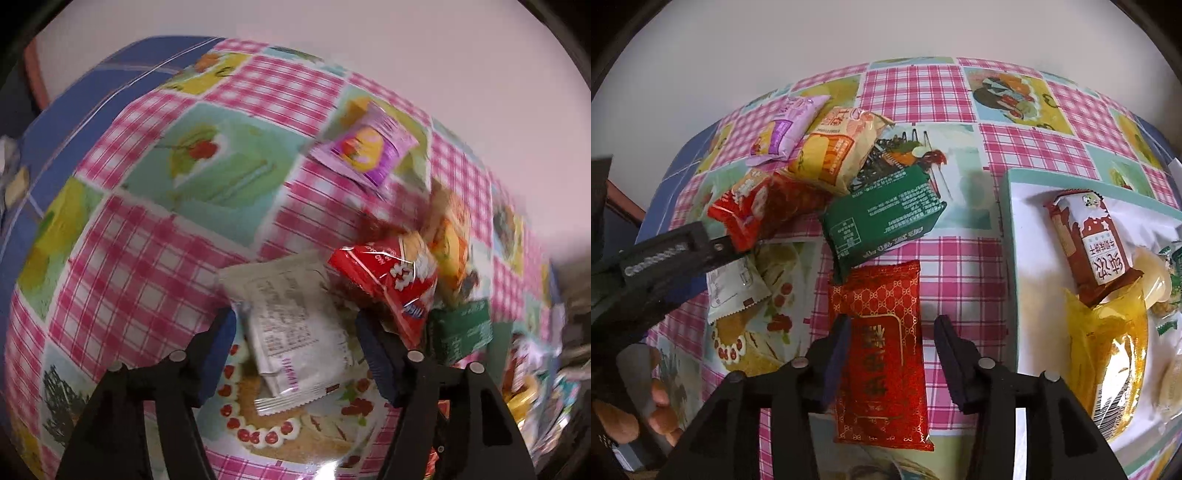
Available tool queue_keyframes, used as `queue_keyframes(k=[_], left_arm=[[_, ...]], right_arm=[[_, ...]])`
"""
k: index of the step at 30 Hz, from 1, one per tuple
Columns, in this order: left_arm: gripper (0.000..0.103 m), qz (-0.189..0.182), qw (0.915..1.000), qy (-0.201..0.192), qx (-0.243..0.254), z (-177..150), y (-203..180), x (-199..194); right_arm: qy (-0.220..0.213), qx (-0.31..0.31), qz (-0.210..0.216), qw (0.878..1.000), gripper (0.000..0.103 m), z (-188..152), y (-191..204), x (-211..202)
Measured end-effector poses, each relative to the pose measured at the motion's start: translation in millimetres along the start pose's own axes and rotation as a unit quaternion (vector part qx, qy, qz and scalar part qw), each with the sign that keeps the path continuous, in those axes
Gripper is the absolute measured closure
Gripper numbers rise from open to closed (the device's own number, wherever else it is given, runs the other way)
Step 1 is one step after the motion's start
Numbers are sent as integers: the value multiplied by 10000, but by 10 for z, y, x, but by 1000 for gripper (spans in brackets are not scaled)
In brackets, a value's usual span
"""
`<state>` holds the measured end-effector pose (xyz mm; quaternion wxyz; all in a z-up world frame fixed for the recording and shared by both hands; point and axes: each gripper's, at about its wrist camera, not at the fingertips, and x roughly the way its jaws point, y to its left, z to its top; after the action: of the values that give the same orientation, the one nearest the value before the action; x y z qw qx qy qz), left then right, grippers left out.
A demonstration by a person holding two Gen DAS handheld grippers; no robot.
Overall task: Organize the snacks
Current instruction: 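Grasp the red packet with right gripper while left grasps the white biscuit sachet, then carry both packets over the white tray and open both grippers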
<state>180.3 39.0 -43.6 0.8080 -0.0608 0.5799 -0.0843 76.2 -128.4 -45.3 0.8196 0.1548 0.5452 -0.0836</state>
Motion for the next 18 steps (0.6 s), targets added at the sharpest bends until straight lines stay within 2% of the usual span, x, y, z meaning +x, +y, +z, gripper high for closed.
queue_keyframes(k=[4,9,12,18], left_arm=[[33,427,9986,-33,318,-50,-111,31],[36,719,9974,-40,61,-71,50,-1],[47,769,9970,-47,-68,-67,172,-37],[48,707,9975,32,-48,-184,234,-105]], right_arm=[[54,-207,-41,9998,48,-19,85,14],[114,-578,-275,9979,43,-65,227,47],[157,-884,-530,9945,42,-112,329,71],[204,-847,-636,9942,41,-192,351,53]])
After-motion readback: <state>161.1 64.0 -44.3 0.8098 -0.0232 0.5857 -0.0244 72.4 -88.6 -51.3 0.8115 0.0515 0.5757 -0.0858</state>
